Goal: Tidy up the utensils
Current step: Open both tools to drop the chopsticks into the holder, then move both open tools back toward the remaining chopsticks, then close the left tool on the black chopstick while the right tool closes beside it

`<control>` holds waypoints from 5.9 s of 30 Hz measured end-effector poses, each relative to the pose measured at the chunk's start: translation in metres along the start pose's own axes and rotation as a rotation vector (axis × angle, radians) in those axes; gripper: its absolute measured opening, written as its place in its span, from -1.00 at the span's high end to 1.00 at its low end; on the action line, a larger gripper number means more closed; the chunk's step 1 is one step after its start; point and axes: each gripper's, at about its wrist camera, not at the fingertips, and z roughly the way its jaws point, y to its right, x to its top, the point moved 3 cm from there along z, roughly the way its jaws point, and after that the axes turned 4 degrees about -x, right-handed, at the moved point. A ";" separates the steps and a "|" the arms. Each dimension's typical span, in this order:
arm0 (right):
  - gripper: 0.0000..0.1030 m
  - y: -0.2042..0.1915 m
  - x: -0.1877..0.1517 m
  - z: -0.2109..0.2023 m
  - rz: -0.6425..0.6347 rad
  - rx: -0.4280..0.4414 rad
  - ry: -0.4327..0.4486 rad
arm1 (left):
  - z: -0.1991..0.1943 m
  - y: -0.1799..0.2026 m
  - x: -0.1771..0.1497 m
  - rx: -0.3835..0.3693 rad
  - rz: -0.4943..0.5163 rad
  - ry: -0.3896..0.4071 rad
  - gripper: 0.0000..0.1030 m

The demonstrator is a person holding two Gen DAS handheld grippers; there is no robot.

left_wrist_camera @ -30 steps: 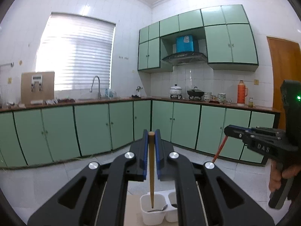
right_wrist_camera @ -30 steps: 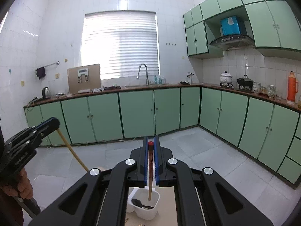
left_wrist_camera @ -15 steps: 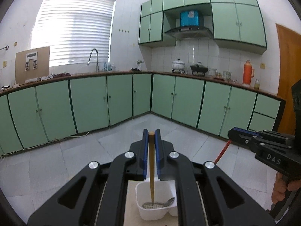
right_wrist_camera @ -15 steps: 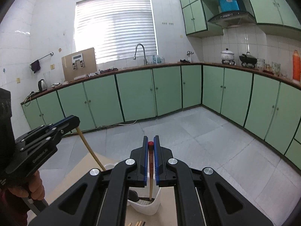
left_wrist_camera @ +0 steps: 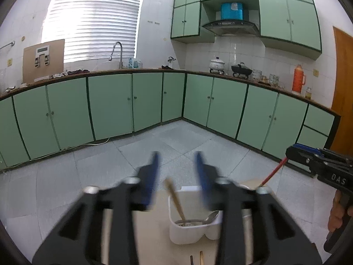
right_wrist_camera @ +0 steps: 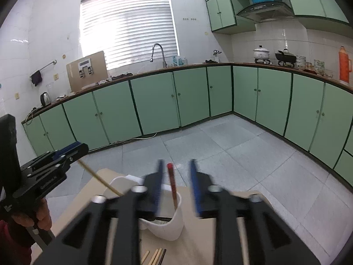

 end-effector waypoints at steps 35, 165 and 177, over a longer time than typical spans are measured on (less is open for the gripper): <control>-0.45 -0.015 -0.205 -0.089 0.045 -0.132 -0.082 | -0.122 -0.004 -0.185 0.094 0.036 -0.151 -0.38; 0.58 -0.037 -0.282 -0.106 -0.006 -0.070 -0.339 | -0.139 0.005 -0.264 0.076 -0.041 -0.431 0.66; 0.87 -0.042 -0.283 -0.105 -0.043 -0.082 -0.339 | -0.140 0.008 -0.264 0.100 -0.033 -0.431 0.89</control>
